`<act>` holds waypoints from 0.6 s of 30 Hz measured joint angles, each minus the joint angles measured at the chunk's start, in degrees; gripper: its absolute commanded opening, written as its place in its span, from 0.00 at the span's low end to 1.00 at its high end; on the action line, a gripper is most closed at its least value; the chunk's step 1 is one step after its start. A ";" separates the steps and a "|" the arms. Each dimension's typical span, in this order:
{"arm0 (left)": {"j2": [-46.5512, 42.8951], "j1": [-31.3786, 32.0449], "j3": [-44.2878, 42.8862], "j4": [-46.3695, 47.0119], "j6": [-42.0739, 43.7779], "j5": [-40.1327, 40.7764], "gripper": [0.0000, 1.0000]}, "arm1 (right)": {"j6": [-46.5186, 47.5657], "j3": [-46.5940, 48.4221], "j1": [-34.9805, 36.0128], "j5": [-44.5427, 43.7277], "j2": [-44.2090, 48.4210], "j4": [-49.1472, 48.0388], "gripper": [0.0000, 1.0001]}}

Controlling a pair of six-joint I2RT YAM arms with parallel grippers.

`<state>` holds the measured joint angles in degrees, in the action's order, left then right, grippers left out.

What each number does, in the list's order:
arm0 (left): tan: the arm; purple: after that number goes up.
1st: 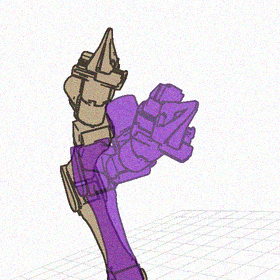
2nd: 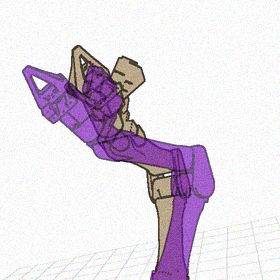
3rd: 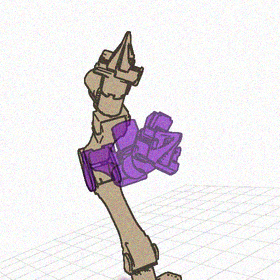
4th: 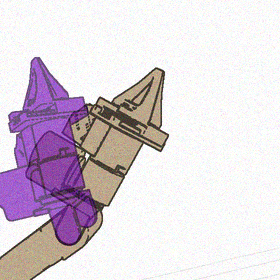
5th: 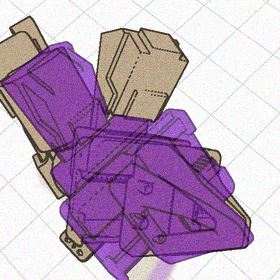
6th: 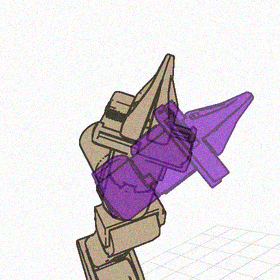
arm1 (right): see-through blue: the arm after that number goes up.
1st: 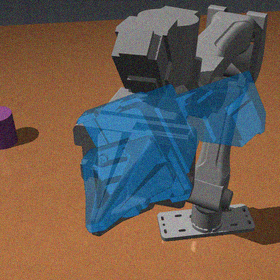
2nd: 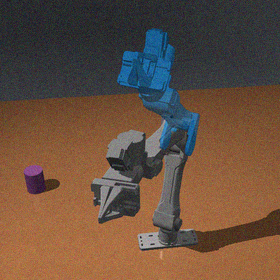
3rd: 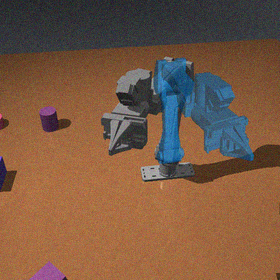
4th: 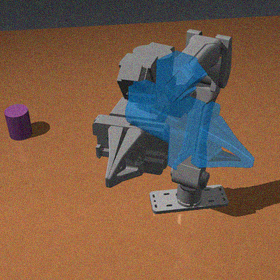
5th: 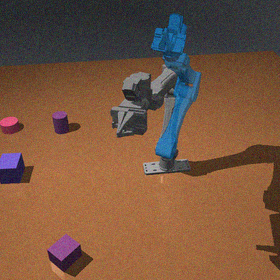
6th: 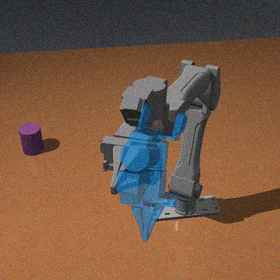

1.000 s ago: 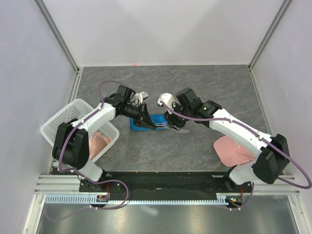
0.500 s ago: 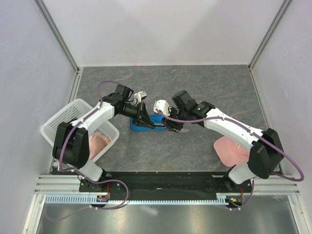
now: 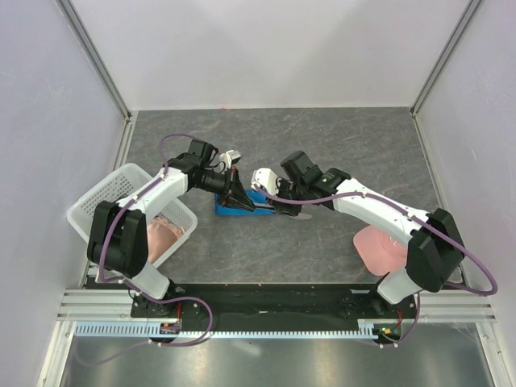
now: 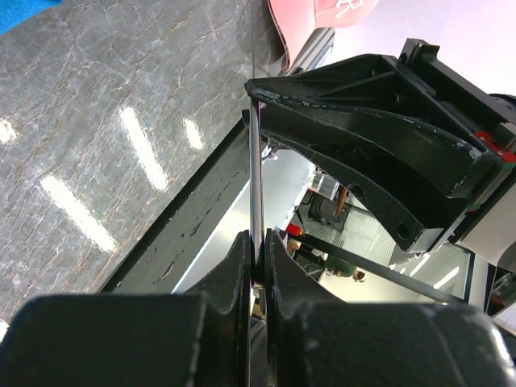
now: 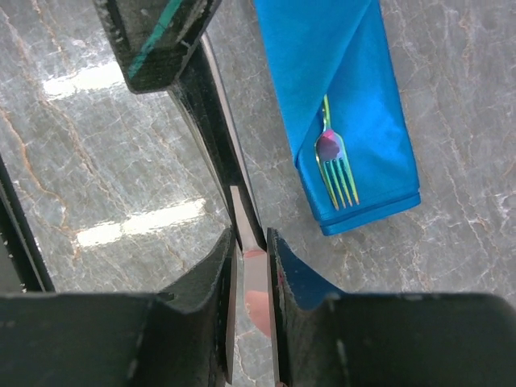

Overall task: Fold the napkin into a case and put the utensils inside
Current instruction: Pass from the left arm to the right, then insert the knife into the folded napkin.

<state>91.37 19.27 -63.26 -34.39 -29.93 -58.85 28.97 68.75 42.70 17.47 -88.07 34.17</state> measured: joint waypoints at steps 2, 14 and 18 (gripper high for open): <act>0.13 -0.28 -0.02 0.02 0.00 -0.09 0.06 | 0.09 0.09 0.00 -0.39 -0.07 -0.20 0.00; 3.39 -8.74 -7.50 -6.47 -0.31 14.16 0.07 | 5.84 9.84 -0.07 -13.05 -9.11 2.49 0.00; 6.27 -9.29 -10.58 -8.35 0.66 23.21 0.04 | 9.25 15.32 -0.07 -17.44 -14.60 3.72 0.00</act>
<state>97.65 9.98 -73.84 -42.74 -29.28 -35.64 38.22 84.07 42.63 0.03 -102.67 37.89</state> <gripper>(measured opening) 0.063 0.209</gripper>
